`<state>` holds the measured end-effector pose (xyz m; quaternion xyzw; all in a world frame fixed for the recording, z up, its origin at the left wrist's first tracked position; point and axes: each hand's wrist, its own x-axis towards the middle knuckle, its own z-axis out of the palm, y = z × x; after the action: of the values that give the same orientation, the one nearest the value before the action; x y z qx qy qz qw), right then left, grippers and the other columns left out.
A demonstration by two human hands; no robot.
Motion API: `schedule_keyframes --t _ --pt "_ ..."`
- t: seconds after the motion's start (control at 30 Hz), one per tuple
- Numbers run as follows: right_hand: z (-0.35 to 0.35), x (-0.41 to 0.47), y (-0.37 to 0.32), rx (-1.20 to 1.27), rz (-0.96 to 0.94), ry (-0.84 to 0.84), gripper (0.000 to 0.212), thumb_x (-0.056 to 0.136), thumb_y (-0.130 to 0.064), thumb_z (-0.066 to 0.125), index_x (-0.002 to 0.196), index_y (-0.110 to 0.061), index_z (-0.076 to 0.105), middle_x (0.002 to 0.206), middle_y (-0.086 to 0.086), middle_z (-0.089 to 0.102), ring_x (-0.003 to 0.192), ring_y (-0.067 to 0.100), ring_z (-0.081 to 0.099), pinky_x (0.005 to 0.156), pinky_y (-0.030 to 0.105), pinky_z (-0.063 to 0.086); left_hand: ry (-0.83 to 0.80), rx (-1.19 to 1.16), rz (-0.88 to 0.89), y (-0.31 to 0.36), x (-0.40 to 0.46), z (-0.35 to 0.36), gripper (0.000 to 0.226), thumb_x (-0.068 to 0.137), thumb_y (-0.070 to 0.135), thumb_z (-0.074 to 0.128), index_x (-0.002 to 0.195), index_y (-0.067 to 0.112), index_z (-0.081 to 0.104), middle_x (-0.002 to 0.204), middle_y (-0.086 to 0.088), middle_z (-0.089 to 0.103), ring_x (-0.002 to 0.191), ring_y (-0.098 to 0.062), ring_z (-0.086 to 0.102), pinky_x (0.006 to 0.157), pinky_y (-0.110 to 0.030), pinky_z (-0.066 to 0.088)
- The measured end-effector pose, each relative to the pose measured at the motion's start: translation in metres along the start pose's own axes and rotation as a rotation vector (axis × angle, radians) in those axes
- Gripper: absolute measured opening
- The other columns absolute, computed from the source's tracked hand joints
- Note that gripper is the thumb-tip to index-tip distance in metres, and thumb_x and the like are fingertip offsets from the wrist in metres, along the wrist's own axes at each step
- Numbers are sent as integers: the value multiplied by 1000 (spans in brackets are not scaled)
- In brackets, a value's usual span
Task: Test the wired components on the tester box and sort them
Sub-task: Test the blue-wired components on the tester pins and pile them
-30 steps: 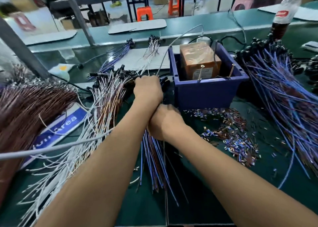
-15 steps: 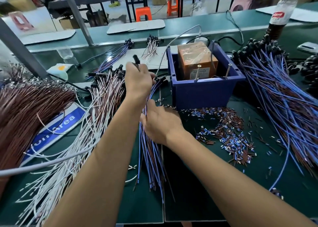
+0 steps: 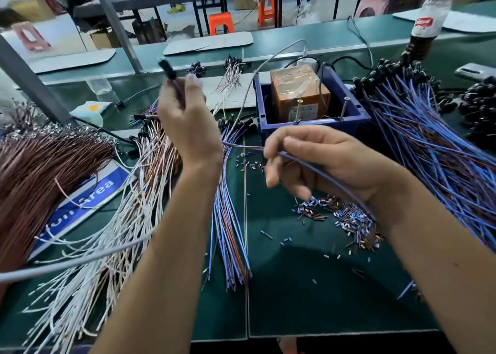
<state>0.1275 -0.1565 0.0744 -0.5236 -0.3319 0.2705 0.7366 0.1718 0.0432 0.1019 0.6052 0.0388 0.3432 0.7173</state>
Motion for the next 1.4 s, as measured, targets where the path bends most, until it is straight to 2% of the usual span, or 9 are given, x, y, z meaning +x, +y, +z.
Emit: schedule_keyframes --t 0.17,0.37,0.53,0.63,0.73,0.93,1.07,1.2,1.4 --pt "-33 -21 -4 102 -150 110 32 100 -16 46 123 -10 68 115 13 76 64 17 61 58 25 44 -211 253 398 -25 -37 9 32 107 19 51 80 8 65 61 8 52 51 -7 41 51 -29 30" --pt "-54 -34 19 73 -256 557 37 104 -33 46 101 -16 79 68 -1 66 46 8 42 45 19 32 -372 427 632 -52 -55 4 32 105 15 51 81 -1 64 61 2 48 53 -17 43 54 -34 37" --pt "-60 -40 23 290 -393 688 30 97 -42 55 103 -20 76 55 -11 47 42 0 32 38 14 29 -347 401 611 -61 -51 0 31 107 19 49 89 2 68 62 -2 57 53 -23 54 53 -43 42" --pt "-59 -43 24 247 -376 687 30 98 -39 57 102 -17 76 56 -9 48 42 1 33 38 15 29 -367 366 584 -62 -51 -1 31 108 21 48 94 2 70 68 4 62 60 -11 60 58 -36 49" --pt "-50 -36 32 81 -283 610 30 100 -35 57 103 -13 79 56 -3 51 41 6 34 42 20 25 -451 292 483 -62 -65 6 29 109 23 48 103 6 71 74 5 71 60 -3 60 60 -22 46" --pt "-41 -29 41 4 -191 591 35 104 -30 55 123 -9 75 58 3 54 40 9 32 44 30 16 -698 212 282 -61 -85 17 15 107 28 54 114 23 67 72 7 73 60 -4 67 58 -16 42" --pt "-40 -31 39 8 -196 610 32 102 -30 56 118 -13 78 57 4 54 39 8 33 40 22 20 -817 190 131 -64 -82 16 29 91 26 78 117 19 67 71 7 71 64 -6 65 63 -26 48" --pt "-38 -29 39 -33 -171 649 31 100 -32 58 112 -13 80 56 3 53 40 9 34 46 32 14 -848 124 -10 -66 -78 12 31 82 21 84 107 11 67 80 -1 76 73 -13 70 72 -33 57" --pt "-35 -27 43 -71 -121 678 32 96 -38 62 113 -21 81 50 -3 32 49 12 21 54 33 12 -918 117 -13 -65 -85 16 11 85 11 81 90 11 71 84 -3 77 79 -19 74 75 -38 59"
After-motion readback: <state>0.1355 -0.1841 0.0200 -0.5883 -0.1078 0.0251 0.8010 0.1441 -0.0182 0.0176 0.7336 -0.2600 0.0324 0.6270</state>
